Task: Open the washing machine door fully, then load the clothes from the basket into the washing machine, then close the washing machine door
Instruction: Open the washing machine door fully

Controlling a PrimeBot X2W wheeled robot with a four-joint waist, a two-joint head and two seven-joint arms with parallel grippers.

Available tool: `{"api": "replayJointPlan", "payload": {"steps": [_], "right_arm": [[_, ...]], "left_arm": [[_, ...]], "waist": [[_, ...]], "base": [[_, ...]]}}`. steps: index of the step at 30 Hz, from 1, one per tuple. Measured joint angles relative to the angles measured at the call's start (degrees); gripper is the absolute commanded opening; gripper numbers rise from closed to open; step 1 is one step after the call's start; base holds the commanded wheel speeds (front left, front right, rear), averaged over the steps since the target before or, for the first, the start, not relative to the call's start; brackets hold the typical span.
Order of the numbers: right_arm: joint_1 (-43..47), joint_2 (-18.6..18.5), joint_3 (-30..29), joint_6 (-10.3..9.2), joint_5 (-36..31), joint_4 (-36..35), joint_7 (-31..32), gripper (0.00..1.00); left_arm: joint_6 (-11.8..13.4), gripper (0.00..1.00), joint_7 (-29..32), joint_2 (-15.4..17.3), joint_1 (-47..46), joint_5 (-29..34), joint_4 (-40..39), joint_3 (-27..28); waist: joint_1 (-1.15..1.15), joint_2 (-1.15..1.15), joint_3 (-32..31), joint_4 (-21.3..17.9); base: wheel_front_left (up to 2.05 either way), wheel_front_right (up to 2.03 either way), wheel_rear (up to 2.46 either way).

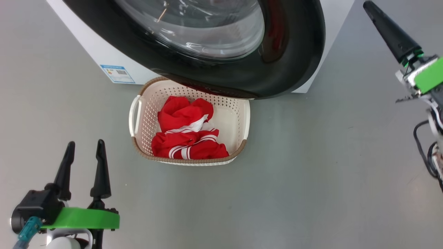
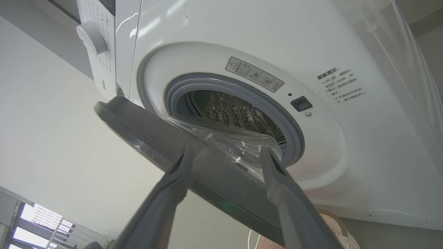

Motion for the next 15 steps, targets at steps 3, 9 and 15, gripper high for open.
{"api": "replayJointPlan", "payload": {"steps": [3, 9, 15], "right_arm": [[3.16, -0.58, 0.90, 0.00, -1.27, -3.41, -3.32, 1.00], [10.01, -1.88, 2.16, 0.01, -4.03, -9.27, -11.57, 1.00], [15.97, -4.34, 4.24, 0.01, -10.65, -11.93, -21.46, 1.00]], "left_arm": [[0.00, 1.00, 0.00, 0.33, 0.07, 0.02, -0.10, -0.01], [0.00, 1.00, 0.00, 0.52, 1.20, 0.51, -0.75, -0.05], [0.00, 1.00, 0.00, 0.70, 1.29, 0.52, -1.20, -0.12]], "waist": [[0.00, 0.00, -0.36, -0.27], [0.00, 0.00, -1.04, -0.71], [0.00, 0.00, -1.42, -1.14]], "base": [[0.00, 0.00, 0.00], [0.00, 0.00, 0.00], [0.00, 0.00, 0.00]]}}
